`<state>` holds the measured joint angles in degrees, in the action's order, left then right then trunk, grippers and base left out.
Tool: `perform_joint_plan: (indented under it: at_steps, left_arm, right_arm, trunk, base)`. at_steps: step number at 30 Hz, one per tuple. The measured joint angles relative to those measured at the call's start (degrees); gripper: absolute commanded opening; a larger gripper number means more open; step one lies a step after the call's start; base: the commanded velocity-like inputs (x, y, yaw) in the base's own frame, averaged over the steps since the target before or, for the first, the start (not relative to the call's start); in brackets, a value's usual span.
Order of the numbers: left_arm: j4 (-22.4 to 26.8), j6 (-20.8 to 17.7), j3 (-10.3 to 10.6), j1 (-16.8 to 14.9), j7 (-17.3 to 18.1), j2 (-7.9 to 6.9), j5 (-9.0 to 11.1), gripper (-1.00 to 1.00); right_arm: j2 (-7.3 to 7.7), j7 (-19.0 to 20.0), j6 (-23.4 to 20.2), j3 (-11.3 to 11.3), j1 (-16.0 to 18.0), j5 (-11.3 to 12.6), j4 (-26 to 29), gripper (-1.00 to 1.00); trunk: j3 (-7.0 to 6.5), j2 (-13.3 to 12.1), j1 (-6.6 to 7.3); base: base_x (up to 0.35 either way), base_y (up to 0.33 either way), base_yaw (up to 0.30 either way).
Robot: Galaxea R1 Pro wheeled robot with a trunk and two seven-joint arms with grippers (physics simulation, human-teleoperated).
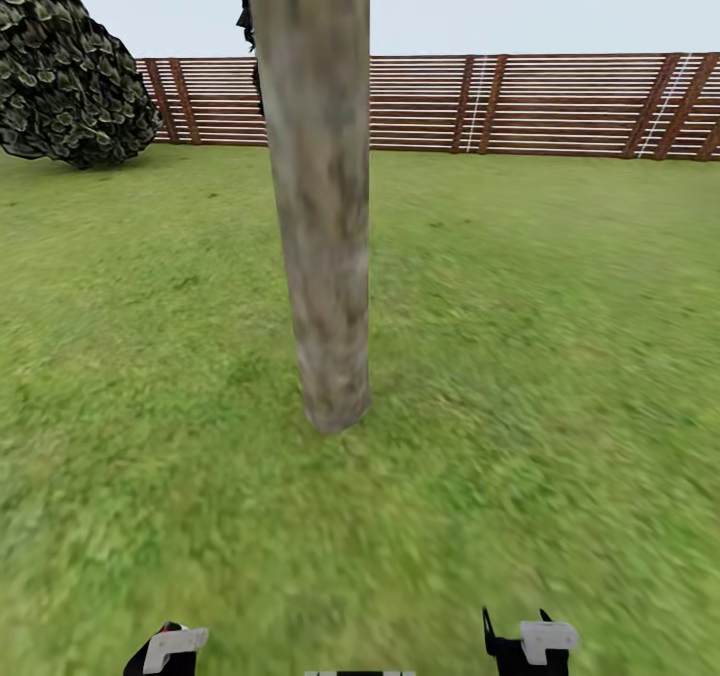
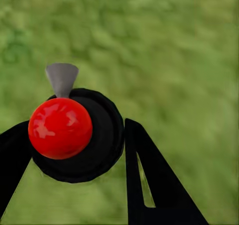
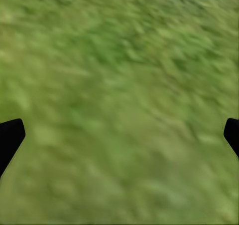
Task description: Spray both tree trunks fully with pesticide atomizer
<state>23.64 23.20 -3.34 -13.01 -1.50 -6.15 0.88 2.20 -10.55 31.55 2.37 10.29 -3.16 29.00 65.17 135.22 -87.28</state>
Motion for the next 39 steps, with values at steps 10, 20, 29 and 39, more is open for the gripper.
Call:
perform_joint_plan:
  at_steps: [10, 20, 29, 39]
  left_arm:
    - [0.00, 0.14, -0.01, 0.00, 0.00, -0.04, -0.06, -1.00]
    - [0.07, 0.30, 0.54, -0.06, 0.45, -0.06, -0.64, -1.00]
    - [1.36, -0.55, 1.50, -2.20, 14.79, -4.09, -11.93, -1.00]
    - [2.00, -10.94, 1.56, -15.14, 50.05, -7.31, -30.37, -1.00]
  right_arm:
    - [0.07, 0.00, 0.00, -0.10, 0.00, 0.00, 0.03, 1.00]
    - [0.43, 0.20, -0.18, -0.01, 0.05, -0.20, 0.20, 1.00]
    - [0.84, 12.39, -0.63, -0.20, 2.61, -24.57, 1.00, 1.00]
    - [0.80, 43.83, -10.99, -0.19, 16.73, -27.48, 0.94, 1.00]
  trunk:
    - [0.00, 0.00, 0.00]
    - [0.00, 0.00, 0.00]
    - [-0.01, 0.00, 0.00]
    - [-0.01, 0.00, 0.00]
  base:
    - [0.188, 0.000, 0.000]
    - [0.011, 0.000, 0.000]
    - [0.000, 0.000, 0.000]
    - [0.000, 0.000, 0.000]
